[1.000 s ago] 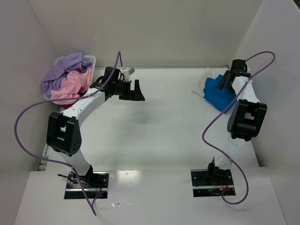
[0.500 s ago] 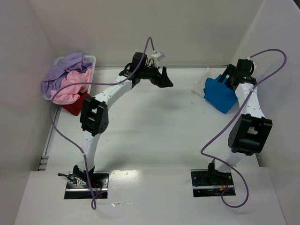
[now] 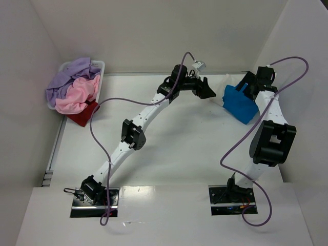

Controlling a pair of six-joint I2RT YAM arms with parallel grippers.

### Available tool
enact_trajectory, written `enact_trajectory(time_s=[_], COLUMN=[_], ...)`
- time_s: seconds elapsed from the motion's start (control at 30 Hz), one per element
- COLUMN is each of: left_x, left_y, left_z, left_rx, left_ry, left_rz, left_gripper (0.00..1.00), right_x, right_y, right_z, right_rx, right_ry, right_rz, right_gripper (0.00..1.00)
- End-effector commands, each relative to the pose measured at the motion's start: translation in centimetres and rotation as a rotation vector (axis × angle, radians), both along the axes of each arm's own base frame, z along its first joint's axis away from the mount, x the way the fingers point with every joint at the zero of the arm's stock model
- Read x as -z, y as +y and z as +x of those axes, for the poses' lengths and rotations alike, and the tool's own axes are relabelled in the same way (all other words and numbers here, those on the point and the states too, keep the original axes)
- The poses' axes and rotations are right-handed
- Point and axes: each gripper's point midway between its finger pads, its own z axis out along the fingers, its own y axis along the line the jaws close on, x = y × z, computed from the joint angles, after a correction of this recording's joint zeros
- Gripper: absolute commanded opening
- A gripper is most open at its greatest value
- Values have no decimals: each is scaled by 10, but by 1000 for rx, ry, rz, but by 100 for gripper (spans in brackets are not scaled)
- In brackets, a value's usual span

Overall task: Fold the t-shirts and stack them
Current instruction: Put the neatly folded tshirt into the corner of the board with the right arm

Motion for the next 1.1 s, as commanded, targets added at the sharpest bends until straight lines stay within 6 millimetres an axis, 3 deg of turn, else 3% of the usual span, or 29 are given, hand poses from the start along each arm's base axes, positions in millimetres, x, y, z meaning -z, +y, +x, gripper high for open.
enact_trajectory(time_s=[0.0,0.07,0.2,0.23,0.27,0.3,0.37,0.4,0.53,0.57,0.6,0.77,0.8,0.83,0.87,0.9,0.93,0.97,1.0,1.07], left_x=[-12,-1,6,-16,-25,-48,-73,-99,-163,-162,-190,-228,-247,-238,-240,-251,-248,-230,-235,-223], left_y=[-6,-7,26,37,53,67,92,105,142,146,160,196,210,218,223,231,235,239,243,249], left_z=[2,3,14,14,22,13,15,3,-23,-28,-38,-65,-77,-75,-78,-89,-92,-89,-96,-97], left_rx=[-70,-102,-253,-275,-336,-351,-417,-431,-457,-452,-467,-546,-583,-618,-627,-631,-646,-660,-666,-694], left_ry=[-10,9,-13,-82,-107,-126,-181,-196,-258,-243,-273,-284,-296,-278,-275,-284,-266,-237,-233,-202], left_rz=[-13,27,232,260,299,331,379,386,380,396,375,396,377,418,426,414,421,474,459,480], left_gripper=[100,100,100,100,100,100,100,100,100,100,100,100,100,100,100,100,100,100,100,100], right_x=[-32,-27,-9,-12,-1,2,-4,5,3,8,8,28,28,36,49,54,56,71,68,74], right_y=[-9,-5,10,7,10,22,26,28,46,46,44,42,42,42,42,42,42,41,41,37], right_z=[6,8,16,19,22,24,33,37,52,53,55,59,59,59,60,59,61,59,59,58], right_rx=[20,1,-45,-30,-25,-41,-34,-31,-37,-38,-29,-1,7,6,9,7,7,19,19,53], right_ry=[-94,-90,-44,-33,2,30,42,70,82,92,92,118,114,129,152,172,180,214,213,222], right_rz=[-51,-35,-29,-73,-86,-98,-143,-155,-208,-207,-215,-204,-196,-195,-188,-187,-186,-182,-182,-189], right_gripper=[100,100,100,100,100,100,100,100,100,100,100,100,100,100,100,100,100,100,100,100])
